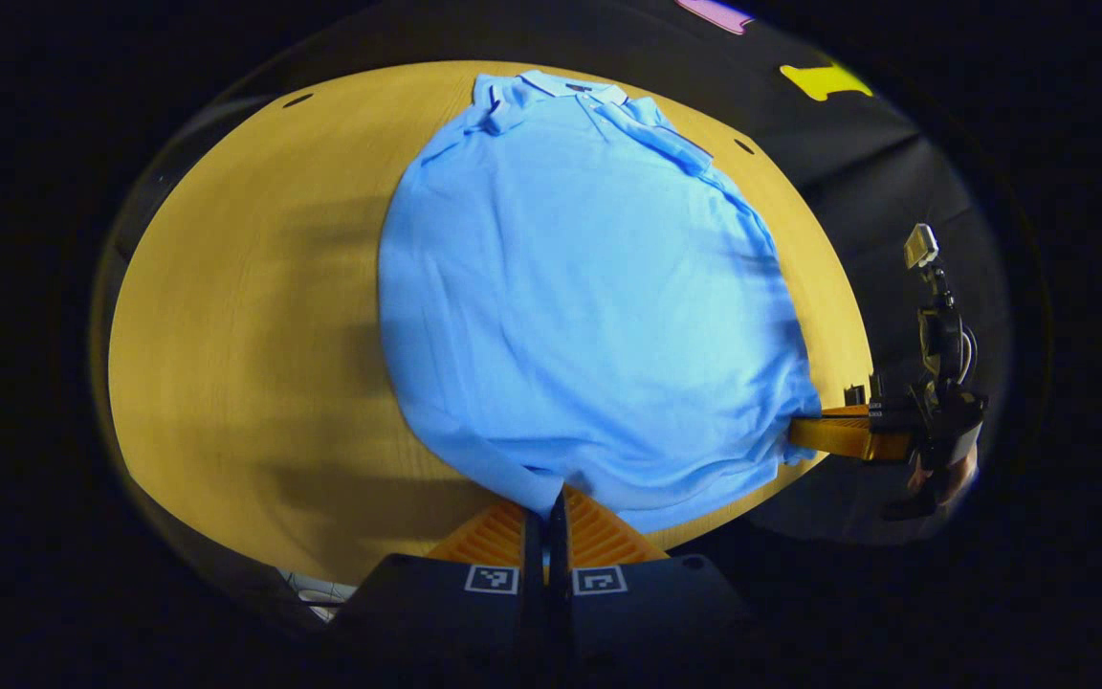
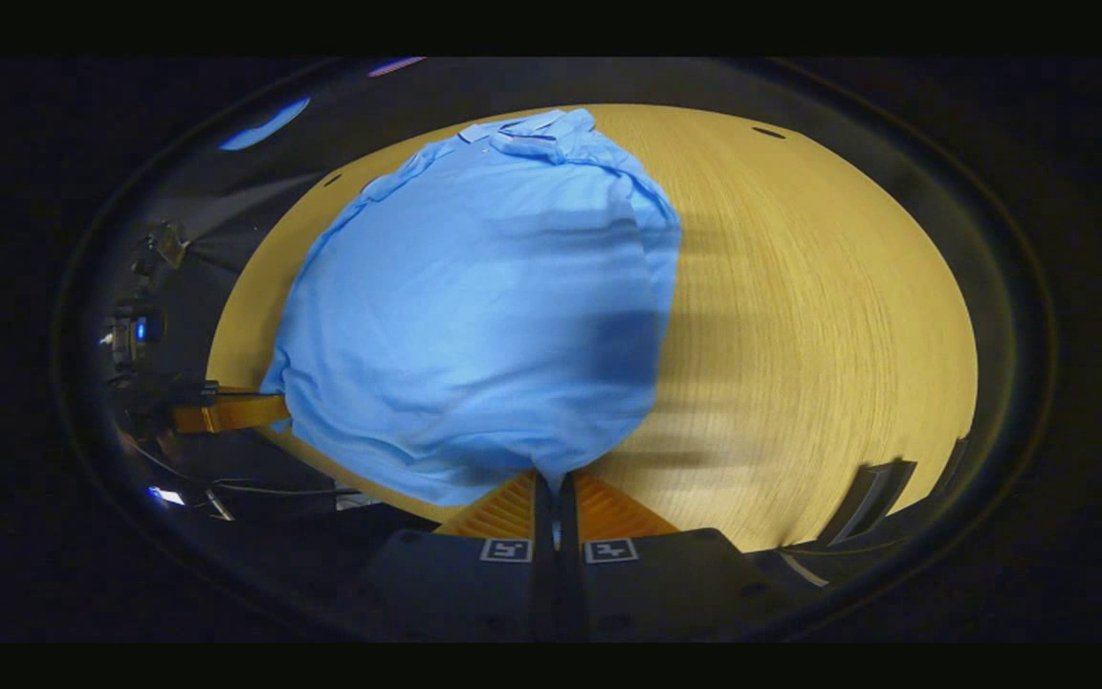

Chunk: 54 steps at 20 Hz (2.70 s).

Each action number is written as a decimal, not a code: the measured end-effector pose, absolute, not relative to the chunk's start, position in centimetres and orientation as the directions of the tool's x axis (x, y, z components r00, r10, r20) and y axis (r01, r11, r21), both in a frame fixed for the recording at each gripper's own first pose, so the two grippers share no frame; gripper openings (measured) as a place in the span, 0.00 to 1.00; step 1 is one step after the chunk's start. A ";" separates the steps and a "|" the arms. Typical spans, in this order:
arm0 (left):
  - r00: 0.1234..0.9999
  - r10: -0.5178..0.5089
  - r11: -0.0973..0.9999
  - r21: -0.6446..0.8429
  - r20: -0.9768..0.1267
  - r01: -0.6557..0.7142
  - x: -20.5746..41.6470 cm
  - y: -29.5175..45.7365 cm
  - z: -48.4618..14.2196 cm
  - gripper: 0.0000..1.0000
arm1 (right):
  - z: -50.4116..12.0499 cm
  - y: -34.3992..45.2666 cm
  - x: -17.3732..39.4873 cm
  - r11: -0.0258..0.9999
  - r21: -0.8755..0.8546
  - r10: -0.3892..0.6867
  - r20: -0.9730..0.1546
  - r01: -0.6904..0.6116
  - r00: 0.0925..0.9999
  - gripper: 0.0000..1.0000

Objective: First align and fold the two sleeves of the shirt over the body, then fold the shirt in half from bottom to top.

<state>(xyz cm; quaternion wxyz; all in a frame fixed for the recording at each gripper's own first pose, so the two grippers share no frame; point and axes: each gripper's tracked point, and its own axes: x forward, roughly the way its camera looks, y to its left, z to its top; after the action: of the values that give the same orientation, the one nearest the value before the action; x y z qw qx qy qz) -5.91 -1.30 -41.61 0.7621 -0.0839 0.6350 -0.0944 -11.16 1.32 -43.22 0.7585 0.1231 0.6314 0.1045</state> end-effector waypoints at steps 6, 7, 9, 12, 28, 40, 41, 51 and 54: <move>0.312 -0.275 0.961 -0.269 -0.909 0.064 -1.5 0.4 -39.0 0.06 | -40.6 1.0 -7.3 0.929 0.368 0.355 -0.867 -0.031 0.351 0.08; 0.326 -0.276 0.961 -0.271 -0.904 0.060 -0.8 0.7 -38.9 0.06 | -40.1 1.1 -6.4 0.923 0.383 0.367 -0.849 -0.037 0.380 0.10; 0.350 -0.279 0.959 -0.279 -0.894 0.053 0.3 1.0 -38.9 0.06 | -39.6 1.6 -4.5 0.902 0.431 0.403 -0.811 -0.032 0.424 0.10; 0.370 -0.292 0.955 -0.293 -0.882 0.055 1.8 0.9 -38.5 0.06 | -38.7 2.4 -1.9 0.850 0.527 0.462 -0.750 0.003 0.473 0.05; 0.663 -0.225 0.965 -0.258 -0.714 0.049 24.9 4.1 -31.8 0.06 | -31.0 -0.1 23.0 0.790 0.606 0.466 -0.491 -0.096 0.736 0.02; 0.627 -0.002 0.992 -0.082 -0.779 -0.099 37.6 9.3 -41.5 0.32 | -41.1 1.4 39.1 0.872 0.480 0.413 -0.626 -0.091 0.662 0.10; 0.612 0.005 0.989 -0.088 -0.791 -0.121 37.4 9.4 -42.0 0.49 | -41.7 1.2 38.4 0.876 0.475 0.410 -0.655 -0.076 0.635 0.06; 0.734 0.051 0.983 -0.094 -0.678 -0.155 33.2 10.1 -32.3 0.98 | -33.8 -4.5 33.2 0.920 0.335 0.366 -0.553 -0.202 0.748 0.89; 0.795 0.040 0.997 -0.027 -0.605 -0.070 28.7 7.4 -27.3 0.98 | -27.0 -6.4 30.2 0.949 0.256 0.287 -0.453 -0.186 0.844 0.97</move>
<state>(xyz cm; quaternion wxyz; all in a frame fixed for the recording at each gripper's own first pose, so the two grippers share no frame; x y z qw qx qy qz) 28.70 7.42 -27.30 0.9470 -0.0238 0.3189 0.0290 30.23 -6.44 -27.01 0.9548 0.1014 0.2504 0.1238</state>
